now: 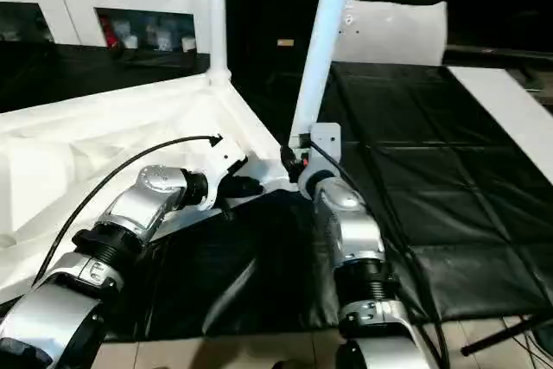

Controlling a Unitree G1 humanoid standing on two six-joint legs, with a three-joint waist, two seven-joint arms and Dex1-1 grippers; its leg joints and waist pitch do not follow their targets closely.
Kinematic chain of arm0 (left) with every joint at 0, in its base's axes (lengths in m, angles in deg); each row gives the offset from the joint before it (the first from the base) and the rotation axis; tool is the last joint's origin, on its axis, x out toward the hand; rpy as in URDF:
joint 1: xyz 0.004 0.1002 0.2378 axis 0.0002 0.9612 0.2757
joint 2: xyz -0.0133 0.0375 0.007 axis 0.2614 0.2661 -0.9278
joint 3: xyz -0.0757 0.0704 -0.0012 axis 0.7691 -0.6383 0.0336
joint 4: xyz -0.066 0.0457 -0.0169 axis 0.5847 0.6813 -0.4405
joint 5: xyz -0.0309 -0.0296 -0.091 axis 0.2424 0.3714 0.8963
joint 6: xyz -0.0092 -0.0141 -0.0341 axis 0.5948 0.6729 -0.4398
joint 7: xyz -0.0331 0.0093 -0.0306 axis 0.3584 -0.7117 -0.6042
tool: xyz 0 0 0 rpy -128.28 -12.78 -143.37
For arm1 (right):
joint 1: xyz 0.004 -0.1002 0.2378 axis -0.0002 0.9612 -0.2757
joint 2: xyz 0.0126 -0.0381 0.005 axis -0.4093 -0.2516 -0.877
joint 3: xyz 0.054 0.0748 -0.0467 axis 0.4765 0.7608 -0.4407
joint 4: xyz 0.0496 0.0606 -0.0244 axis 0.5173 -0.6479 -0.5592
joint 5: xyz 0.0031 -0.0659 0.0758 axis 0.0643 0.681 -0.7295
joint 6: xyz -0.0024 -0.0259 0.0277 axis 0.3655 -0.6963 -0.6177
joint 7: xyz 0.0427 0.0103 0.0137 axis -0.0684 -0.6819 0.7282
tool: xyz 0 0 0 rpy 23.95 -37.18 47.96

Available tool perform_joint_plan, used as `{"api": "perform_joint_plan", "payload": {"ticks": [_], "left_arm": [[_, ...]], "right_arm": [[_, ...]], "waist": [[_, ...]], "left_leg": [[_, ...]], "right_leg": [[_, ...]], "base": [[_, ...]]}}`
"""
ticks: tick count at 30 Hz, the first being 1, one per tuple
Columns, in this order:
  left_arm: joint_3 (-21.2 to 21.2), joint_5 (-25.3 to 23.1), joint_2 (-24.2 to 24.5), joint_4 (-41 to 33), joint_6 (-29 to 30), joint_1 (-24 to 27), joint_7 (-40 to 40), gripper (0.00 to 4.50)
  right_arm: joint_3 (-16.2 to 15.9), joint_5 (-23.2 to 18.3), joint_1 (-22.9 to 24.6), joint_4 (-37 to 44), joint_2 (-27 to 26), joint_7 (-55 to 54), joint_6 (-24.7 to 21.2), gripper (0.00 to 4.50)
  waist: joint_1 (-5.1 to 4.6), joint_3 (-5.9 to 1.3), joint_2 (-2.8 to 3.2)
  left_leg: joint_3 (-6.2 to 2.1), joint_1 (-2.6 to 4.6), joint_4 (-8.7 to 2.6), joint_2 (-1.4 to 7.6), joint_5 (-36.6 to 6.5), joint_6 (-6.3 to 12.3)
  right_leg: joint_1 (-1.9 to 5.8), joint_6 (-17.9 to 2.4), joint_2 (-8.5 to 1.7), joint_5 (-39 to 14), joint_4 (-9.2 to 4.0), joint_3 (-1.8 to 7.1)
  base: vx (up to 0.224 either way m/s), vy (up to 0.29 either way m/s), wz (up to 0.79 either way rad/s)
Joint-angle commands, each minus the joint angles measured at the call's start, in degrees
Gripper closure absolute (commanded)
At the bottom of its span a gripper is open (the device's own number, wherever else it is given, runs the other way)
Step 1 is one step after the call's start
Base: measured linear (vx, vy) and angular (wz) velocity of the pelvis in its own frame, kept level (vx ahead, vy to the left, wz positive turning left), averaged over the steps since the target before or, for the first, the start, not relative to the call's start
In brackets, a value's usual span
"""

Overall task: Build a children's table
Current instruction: Rotate leg to tighten

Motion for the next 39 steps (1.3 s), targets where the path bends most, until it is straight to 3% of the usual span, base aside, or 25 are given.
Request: {"api": "perform_joint_plan", "payload": {"ticks": [1, 3, 4, 5, 11, 12, 15, 18, 20, 23, 27, 32, 35, 36, 39], "left_arm": [[2.37, 2.57, -2.50, -1.74, -1.22, -0.30, 5.12, 4.50], [1.94, 2.10, -0.53, -2.50, -2.28, 0.85, 2.32, 4.50], [1.82, 2.09, -0.05, -2.61, -2.50, 1.10, 1.62, 4.50], [1.47, 2.05, 0.59, -2.74, -3.08, 1.40, 0.40, 4.50], [-0.71, 1.23, 4.44, -3.53, -6.03, 2.81, -6.21, 4.50], [-1.49, 1.27, 5.97, -4.11, -6.11, 3.27, -9.13, 4.50], [-2.85, 1.85, 8.82, -4.54, -8.96, 3.88, -16.18, 4.50], [-3.90, 1.58, 10.45, -4.32, -10.13, 4.00, -19.62, 4.50], [-4.79, 1.53, 11.72, -4.18, -11.32, 4.10, -22.79, 4.50], [-5.69, 1.82, 13.02, -4.51, -12.89, 4.35, -26.38, 4.50], [-7.69, 3.56, 15.37, -6.61, -14.22, 5.14, -35.66, 4.50], [-9.18, 4.04, 16.16, -7.75, -14.55, 5.57, -39.78, 4.50], [-9.69, 3.99, 16.35, -8.06, -14.95, 5.64, -40.65, 4.50], [-9.81, 3.93, 16.36, -8.01, -15.14, 5.57, -40.76, 4.50], [-9.89, 3.71, 16.29, -7.84, -15.42, 5.41, -41.06, 4.50]], "right_arm": [[-7.14, -1.78, 1.05, 1.06, -4.45, 6.03, -0.57, 1.85], [-5.89, -3.97, 2.23, 3.05, -2.23, 9.66, -1.41, 1.65], [-6.17, -4.19, 2.73, 3.82, -0.91, 11.69, -1.15, 1.48], [-6.63, -4.08, 3.19, 4.45, 0.21, 13.41, -0.93, 1.40], [-7.75, -3.77, 5.30, 6.07, 6.93, 21.94, 0.76, 0.90], [-8.09, -4.26, 6.06, 6.75, 10.45, 27.38, 1.11, 0.85], [-8.65, -6.31, 6.71, 8.09, 17.71, 38.27, 0.90, 0.45], [-8.54, -6.67, 6.28, 7.61, 20.79, 41.84, 1.06, 0.22], [-8.83, -6.65, 5.88, 7.07, 23.09, 45.17, 1.87, 0.03], [-9.56, -7.00, 5.47, 6.69, 25.43, 49.09, 2.25, 0.03], [-12.59, -7.67, 4.92, 6.32, 29.49, 59.64, 6.02, 0.03], [-13.87, -9.55, 4.09, 5.76, 29.48, 65.88, 5.32, 0.03], [-15.13, -9.90, 3.19, 4.20, 29.35, 67.92, 6.02, 0.19], [-15.72, -9.67, 2.68, 3.17, 29.20, 68.70, 6.31, 0.47], [-16.87, -8.81, 1.59, 0.89, 28.75, 70.33, 7.15, 0.57]], "waist": [[0.22, -3.41, -0.12], [0.13, -3.18, -0.16], [-0.02, -3.14, -0.63], [-0.06, -3.12, -0.49], [-0.47, -2.96, -0.61], [-0.48, -2.97, -0.82], [0.00, -2.98, -0.61], [0.45, -3.06, -0.45], [0.55, -3.10, -0.35], [0.95, -3.06, -0.48], [1.55, -3.02, -0.77], [1.98, -2.87, -0.64], [2.38, -2.90, -0.66], [2.66, -2.88, -0.63], [2.78, -2.93, -0.71]], "left_leg": [[-0.76, 0.00, -3.53, 3.08, -4.81, 5.68], [-0.92, -0.13, -3.73, 3.20, -7.40, 5.30], [-0.88, -0.16, -3.76, 3.23, -7.95, 5.21], [-0.97, -0.09, -3.79, 3.21, -8.61, 4.83], [-0.97, -0.24, -3.65, 3.16, -9.41, 4.55], [-0.90, -0.20, -3.61, 3.16, -9.61, 4.71], [-0.80, -0.08, -3.47, 3.42, -8.83, 5.92], [-0.80, 0.20, -3.45, 3.55, -8.28, 5.63], [-0.82, 0.32, -3.44, 3.74, -7.63, 5.44], [-0.78, 0.28, -3.39, 3.74, -8.12, 5.25], [-0.67, 0.26, -3.31, 3.75, -8.26, 5.36], [-0.78, 0.39, -3.40, 3.99, -9.91, 4.23], [-0.72, 0.39, -3.39, 4.05, -10.22, 3.69], [-0.66, 0.50, -3.36, 4.03, -10.21, 3.46], [-0.73, 0.30, -3.35, 3.94, -10.26, 3.10]], "right_leg": [[3.14, -12.97, -4.29, -8.24, -2.81, 2.93], [3.31, -11.99, -4.37, -12.29, -3.26, 2.87], [3.24, -11.50, -4.31, -13.42, -3.42, 2.84], [3.21, -10.74, -4.38, -15.79, -3.55, 2.81], [2.97, -9.47, -4.44, -19.69, -4.05, 2.88], [2.96, -9.37, -4.35, -19.88, -4.11, 2.85], [2.84, -10.12, -4.31, -17.99, -3.86, 2.93], [2.69, -11.23, -4.32, -16.52, -3.61, 2.90], [2.63, -12.87, -4.10, -12.85, -3.03, 2.85], [2.76, -13.39, -4.38, -12.41, -2.96, 2.94], [2.83, -13.44, -4.51, -12.77, -2.87, 3.00], [2.70, -12.83, -4.43, -16.22, -3.05, 2.88], [2.67, -12.92, -4.44, -16.30, -2.96, 2.85], [2.58, -12.88, -4.47, -16.41, -3.00, 2.89], [2.67, -12.73, -4.47, -16.96, -2.89, 2.82]], "base": [[0.000, 0.000, 0.00], [0.000, 0.000, 0.00], [0.000, 0.000, 0.00], [0.000, 0.000, 0.00], [0.000, 0.000, 0.00], [0.000, 0.000, 0.00], [0.000, 0.000, 0.00], [0.000, 0.000, 0.00], [0.000, 0.000, 0.00], [0.000, 0.000, 0.00], [0.000, 0.000, 0.00], [0.000, 0.000, 0.00], [0.000, 0.000, 0.00], [0.000, 0.000, 0.00], [0.000, 0.000, 0.00]]}}
